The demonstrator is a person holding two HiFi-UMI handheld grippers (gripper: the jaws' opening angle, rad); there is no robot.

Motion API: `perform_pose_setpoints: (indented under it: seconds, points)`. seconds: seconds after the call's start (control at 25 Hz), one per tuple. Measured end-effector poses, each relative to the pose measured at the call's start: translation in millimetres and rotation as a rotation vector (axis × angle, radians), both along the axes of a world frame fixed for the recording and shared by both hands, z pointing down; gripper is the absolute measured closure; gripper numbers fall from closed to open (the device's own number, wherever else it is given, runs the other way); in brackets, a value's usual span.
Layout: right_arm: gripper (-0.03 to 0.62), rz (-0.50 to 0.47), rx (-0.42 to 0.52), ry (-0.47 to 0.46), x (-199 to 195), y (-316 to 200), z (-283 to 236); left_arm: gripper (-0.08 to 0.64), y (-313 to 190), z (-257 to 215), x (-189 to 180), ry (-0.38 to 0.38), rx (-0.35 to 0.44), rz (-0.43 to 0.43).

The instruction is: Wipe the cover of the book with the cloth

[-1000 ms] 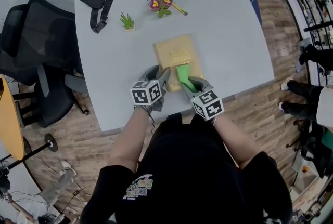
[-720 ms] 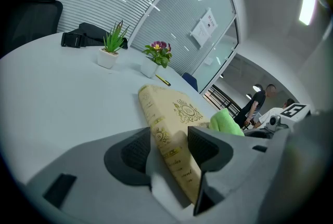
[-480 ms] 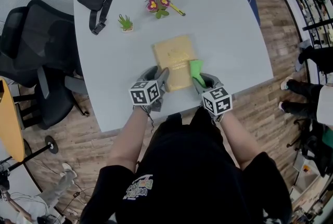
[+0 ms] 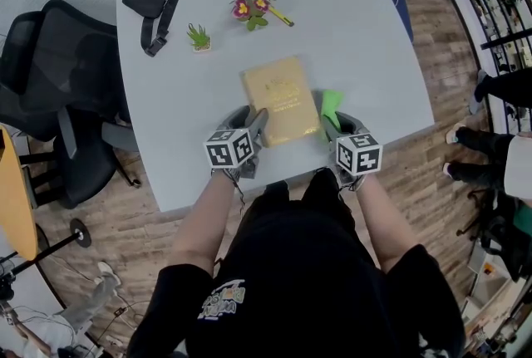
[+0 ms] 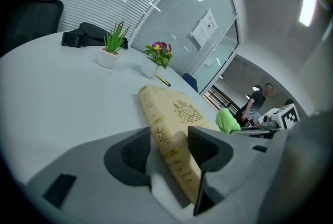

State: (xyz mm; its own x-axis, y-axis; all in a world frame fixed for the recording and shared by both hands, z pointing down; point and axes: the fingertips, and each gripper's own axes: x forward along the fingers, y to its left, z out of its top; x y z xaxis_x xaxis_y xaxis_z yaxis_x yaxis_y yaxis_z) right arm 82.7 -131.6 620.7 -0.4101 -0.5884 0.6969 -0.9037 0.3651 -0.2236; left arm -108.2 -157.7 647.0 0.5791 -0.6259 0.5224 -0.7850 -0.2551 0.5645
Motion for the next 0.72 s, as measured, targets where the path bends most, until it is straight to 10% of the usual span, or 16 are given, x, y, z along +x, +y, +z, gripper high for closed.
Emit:
perform_pose_setpoints:
  seconds: [0.48, 0.72]
  points:
    - [0.495, -0.043, 0.113, -0.064, -10, -12, -52, 0.343, 3, -48, -15, -0.009, 0.130, -0.025]
    - [0.495, -0.115, 0.177, -0.118, -15, -21, -80, 0.470, 17, -89, -25, -0.118, 0.225, -0.062]
